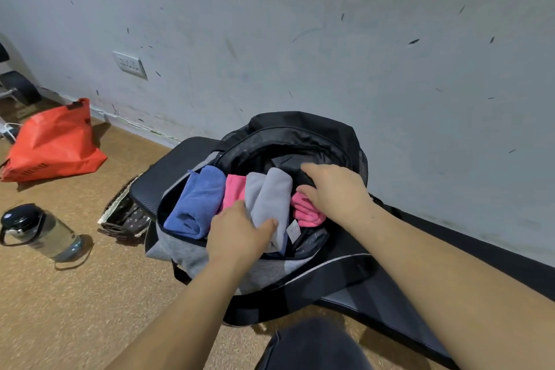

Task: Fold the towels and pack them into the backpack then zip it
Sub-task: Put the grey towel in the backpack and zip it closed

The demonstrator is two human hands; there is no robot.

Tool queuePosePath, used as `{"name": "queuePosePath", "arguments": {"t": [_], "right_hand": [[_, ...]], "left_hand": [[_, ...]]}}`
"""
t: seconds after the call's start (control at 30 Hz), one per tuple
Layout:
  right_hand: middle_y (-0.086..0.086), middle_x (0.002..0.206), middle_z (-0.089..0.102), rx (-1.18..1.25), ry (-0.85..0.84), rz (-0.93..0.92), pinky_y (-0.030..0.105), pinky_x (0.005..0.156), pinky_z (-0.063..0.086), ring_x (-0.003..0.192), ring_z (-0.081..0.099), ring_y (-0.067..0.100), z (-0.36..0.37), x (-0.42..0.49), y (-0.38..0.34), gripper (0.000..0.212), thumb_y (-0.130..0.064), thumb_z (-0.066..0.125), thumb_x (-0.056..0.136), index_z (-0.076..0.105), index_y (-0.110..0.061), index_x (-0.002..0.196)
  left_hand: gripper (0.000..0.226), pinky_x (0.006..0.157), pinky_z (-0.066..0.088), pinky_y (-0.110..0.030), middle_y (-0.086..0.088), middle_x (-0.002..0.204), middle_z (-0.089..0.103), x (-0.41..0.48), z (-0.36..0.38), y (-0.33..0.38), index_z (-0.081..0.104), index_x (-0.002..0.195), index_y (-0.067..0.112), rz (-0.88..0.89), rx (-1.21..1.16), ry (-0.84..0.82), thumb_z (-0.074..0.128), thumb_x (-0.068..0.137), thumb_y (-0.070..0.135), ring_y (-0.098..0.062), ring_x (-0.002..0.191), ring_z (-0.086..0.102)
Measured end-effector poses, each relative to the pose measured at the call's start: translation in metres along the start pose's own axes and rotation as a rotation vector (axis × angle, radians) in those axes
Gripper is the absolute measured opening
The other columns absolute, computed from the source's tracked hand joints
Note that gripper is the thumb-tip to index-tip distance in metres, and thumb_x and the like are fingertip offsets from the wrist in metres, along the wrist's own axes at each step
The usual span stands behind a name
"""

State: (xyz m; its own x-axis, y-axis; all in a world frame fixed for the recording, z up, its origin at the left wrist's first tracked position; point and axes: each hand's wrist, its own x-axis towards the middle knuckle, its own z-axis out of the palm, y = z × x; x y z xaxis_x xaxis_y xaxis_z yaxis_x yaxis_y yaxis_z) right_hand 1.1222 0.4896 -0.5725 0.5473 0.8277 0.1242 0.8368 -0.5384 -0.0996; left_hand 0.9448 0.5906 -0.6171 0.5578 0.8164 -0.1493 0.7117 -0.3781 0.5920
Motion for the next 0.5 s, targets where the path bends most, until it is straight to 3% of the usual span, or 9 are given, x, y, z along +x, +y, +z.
{"name": "queuePosePath", "arguments": {"t": [0.07,0.1,0.13,0.2,0.27,0.4,0.43,0.5], "right_hand": [[0.009,0.108,0.072,0.004,-0.014,0.042,0.038,0.077,0.05,0.103,0.066,0.036,0.003,0.003,0.001,0.027,-0.038,0.054,0.102,0.063,-0.02,0.12],[0.009,0.105,0.073,0.04,-0.005,0.068,0.039,0.077,0.05,0.102,0.066,0.037,0.003,0.005,0.001,0.023,-0.036,0.054,0.102,0.066,-0.021,0.116],[0.008,0.104,0.074,0.093,0.018,0.096,0.038,0.077,0.051,0.101,0.067,0.037,0.002,0.007,0.001,0.021,-0.034,0.054,0.102,0.069,-0.023,0.112],[0.0,0.103,0.075,0.225,0.092,0.153,0.038,0.079,0.053,0.099,0.067,0.032,-0.003,0.01,-0.001,0.02,-0.035,0.054,0.101,0.072,-0.029,0.108],[-0.01,0.097,0.074,0.387,0.152,0.198,0.037,0.079,0.054,0.092,0.066,0.022,-0.009,0.016,-0.004,0.017,-0.036,0.055,0.099,0.071,-0.031,0.103],[-0.009,0.083,0.068,0.66,0.211,0.139,0.039,0.077,0.056,0.079,0.062,0.014,-0.023,0.029,-0.015,0.017,-0.034,0.056,0.092,0.067,-0.026,0.083],[-0.006,0.082,0.069,0.699,0.208,0.126,0.039,0.077,0.056,0.078,0.063,0.016,-0.025,0.03,-0.016,0.017,-0.033,0.057,0.092,0.068,-0.024,0.081],[-0.002,0.079,0.071,0.753,0.188,0.132,0.035,0.073,0.055,0.072,0.064,0.017,-0.029,0.031,-0.014,0.017,-0.027,0.06,0.094,0.07,-0.02,0.082]], "left_hand": [[0.036,0.071,0.05,-0.037,0.001,0.096,0.065,0.0,0.0,0.001,0.057,0.108,0.021,0.042,-0.079,0.001,0.072,0.088,0.048,-0.028,0.097,0.064],[0.046,0.073,0.049,-0.034,0.001,0.11,0.069,0.0,0.0,0.002,0.057,0.132,0.024,0.061,-0.105,0.002,0.071,0.091,0.042,-0.026,0.103,0.065],[0.06,0.075,0.049,-0.032,0.001,0.122,0.07,0.001,-0.001,0.002,0.049,0.15,0.029,0.083,-0.134,0.0,0.068,0.094,0.036,-0.023,0.106,0.065],[0.068,0.074,0.053,-0.033,-0.001,0.124,0.07,0.005,-0.004,0.001,0.037,0.16,0.038,0.128,-0.14,-0.015,0.063,0.097,0.027,-0.02,0.098,0.066],[0.064,0.079,0.056,-0.035,-0.004,0.117,0.072,0.013,-0.009,0.001,0.04,0.157,0.041,0.152,-0.105,-0.065,0.059,0.099,0.023,-0.022,0.093,0.066],[0.054,0.08,0.046,-0.028,-0.004,0.136,0.068,0.034,-0.014,0.004,0.05,0.152,0.037,0.152,-0.062,-0.126,0.059,0.1,0.022,-0.025,0.113,0.065],[0.046,0.077,0.044,-0.028,-0.003,0.127,0.071,0.042,-0.014,0.008,0.058,0.143,0.034,0.175,-0.078,-0.127,0.059,0.099,0.022,-0.027,0.11,0.065],[0.015,0.064,0.04,-0.032,-0.003,0.093,0.069,0.058,-0.011,0.015,0.064,0.101,0.03,0.227,-0.095,-0.093,0.06,0.096,0.017,-0.028,0.09,0.061]]}}
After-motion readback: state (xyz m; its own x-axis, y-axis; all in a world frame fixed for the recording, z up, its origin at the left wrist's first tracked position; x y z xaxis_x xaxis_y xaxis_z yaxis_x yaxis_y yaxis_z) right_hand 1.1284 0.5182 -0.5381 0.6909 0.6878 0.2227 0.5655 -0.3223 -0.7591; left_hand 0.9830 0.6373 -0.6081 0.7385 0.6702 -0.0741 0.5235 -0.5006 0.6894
